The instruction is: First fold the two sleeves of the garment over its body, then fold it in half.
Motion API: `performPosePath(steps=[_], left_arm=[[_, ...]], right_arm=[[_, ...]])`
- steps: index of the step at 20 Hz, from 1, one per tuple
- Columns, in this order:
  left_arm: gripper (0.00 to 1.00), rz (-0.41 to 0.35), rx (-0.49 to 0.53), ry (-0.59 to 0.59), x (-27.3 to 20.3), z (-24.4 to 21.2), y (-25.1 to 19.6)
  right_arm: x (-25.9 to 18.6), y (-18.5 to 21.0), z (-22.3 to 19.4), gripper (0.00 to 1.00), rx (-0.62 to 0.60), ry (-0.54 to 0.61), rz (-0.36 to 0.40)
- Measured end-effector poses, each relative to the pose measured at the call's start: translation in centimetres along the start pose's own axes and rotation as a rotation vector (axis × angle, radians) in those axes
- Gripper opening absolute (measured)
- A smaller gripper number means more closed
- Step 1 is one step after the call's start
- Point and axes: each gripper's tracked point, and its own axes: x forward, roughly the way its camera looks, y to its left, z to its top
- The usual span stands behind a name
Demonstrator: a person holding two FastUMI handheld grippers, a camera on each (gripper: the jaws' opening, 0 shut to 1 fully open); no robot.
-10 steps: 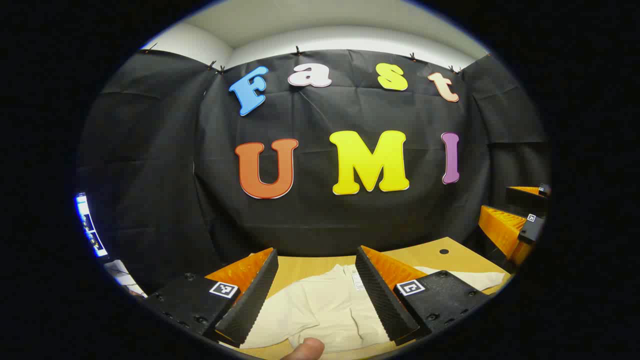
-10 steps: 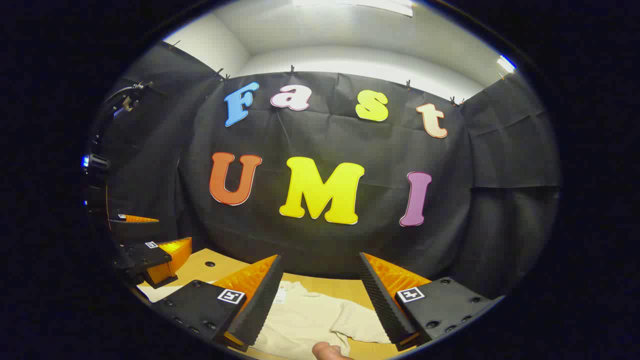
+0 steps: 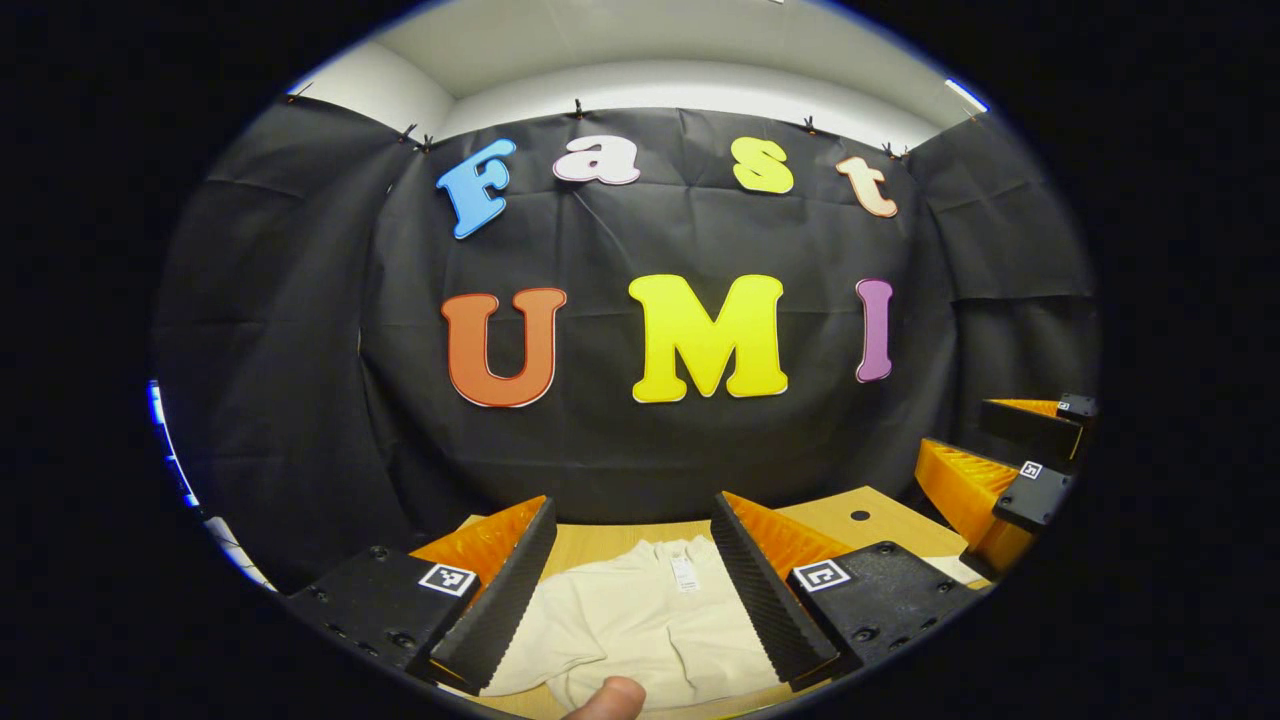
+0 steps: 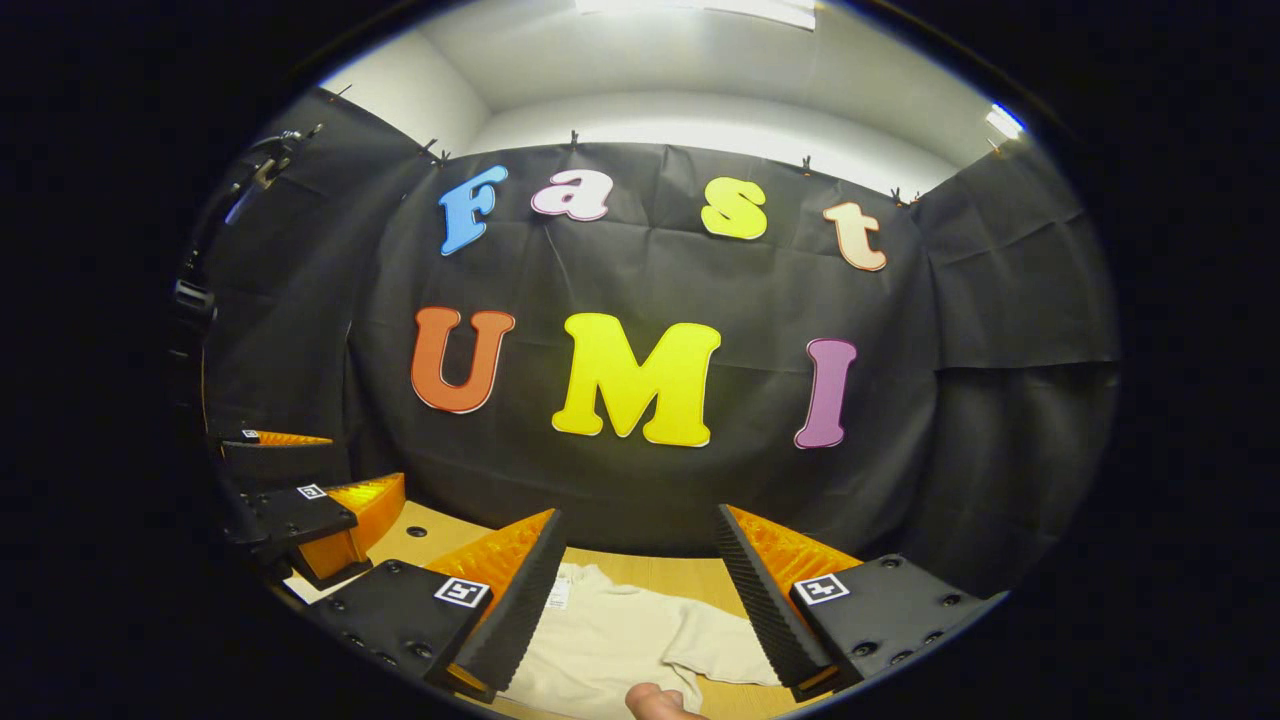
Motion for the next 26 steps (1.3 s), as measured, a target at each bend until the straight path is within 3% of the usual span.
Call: performPosePath(steps=[17,22,26], left_arm=[[0.99,-0.008,0.042,-0.014,0.2,0.5,-1.5],[0.99,0.028,0.047,-0.007,1.0,0.5,-2.1],[0.99,0.057,0.037,0.031,1.5,-0.5,-3.5]], right_arm=[[0.7,-3.7,-1.1,0.94,0.027,0.018,-0.033],[2.7,-9.1,-3.4,0.94,0.069,0.05,-0.104],[4.4,-16.3,-8.9,0.93,0.117,0.153,-0.212]])
